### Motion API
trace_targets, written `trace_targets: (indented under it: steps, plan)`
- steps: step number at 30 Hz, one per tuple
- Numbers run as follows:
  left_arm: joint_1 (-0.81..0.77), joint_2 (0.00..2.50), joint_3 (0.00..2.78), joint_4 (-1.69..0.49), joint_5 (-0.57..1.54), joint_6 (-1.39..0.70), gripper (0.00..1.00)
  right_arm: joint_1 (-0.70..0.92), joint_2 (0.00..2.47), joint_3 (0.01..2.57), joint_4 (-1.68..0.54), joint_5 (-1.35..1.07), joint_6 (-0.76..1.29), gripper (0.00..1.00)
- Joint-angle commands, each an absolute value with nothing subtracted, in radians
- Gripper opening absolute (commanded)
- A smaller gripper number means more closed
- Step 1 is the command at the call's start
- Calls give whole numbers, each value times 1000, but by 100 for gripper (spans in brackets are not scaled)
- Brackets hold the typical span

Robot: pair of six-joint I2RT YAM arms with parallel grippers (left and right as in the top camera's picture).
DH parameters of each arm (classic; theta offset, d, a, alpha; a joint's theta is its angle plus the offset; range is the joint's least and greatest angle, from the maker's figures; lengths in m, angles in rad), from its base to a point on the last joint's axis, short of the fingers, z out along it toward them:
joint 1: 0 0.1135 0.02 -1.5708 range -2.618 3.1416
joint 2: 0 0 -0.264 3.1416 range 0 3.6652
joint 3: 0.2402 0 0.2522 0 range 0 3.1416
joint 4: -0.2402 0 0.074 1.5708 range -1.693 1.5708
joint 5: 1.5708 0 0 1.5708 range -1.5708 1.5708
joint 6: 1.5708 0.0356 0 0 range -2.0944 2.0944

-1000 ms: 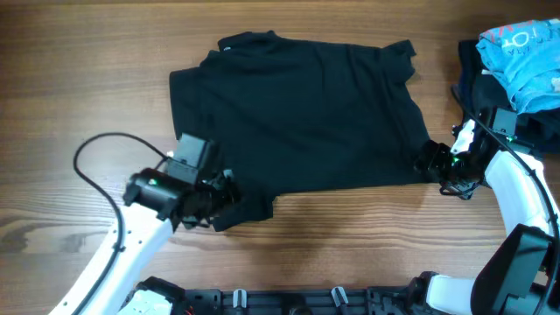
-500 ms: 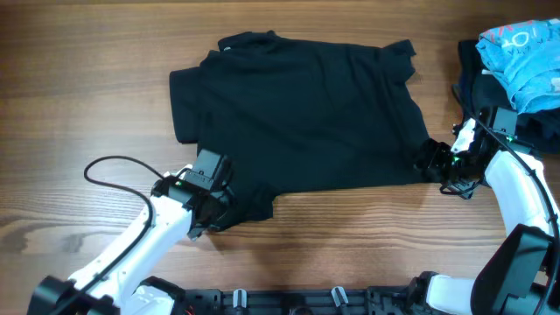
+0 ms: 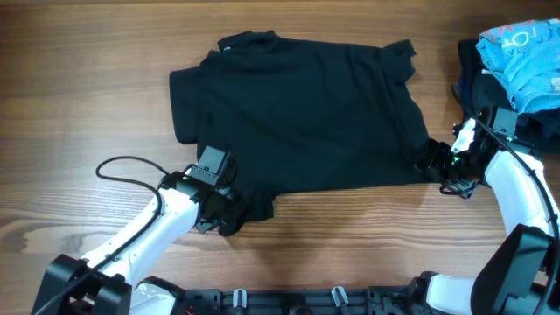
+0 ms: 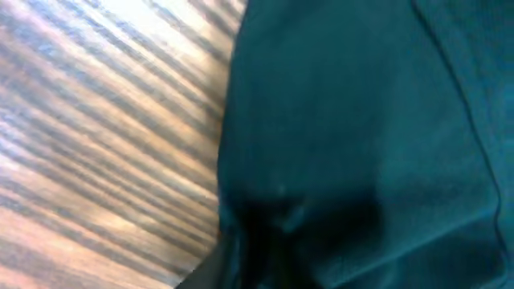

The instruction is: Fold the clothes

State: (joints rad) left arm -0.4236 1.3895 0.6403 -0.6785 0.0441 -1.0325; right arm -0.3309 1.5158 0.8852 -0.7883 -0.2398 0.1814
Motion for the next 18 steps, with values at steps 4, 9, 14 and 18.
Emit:
trace_targets:
  steps: [4, 9, 14, 18]
  plan:
    - [-414, 1395, 633, -657, -19, -1025, 4, -333, 1518, 896, -790, -255, 186, 87]
    - [-403, 1395, 633, -707, 65, -946, 31, -333, 1518, 896, -788, -255, 186, 87]
    - [-403, 1395, 633, -724, 163, -922, 65, -333, 1518, 896, -786, -255, 186, 87]
    - [-413, 1395, 633, -724, 218, -921, 66, -333, 1518, 896, -786, -255, 186, 88]
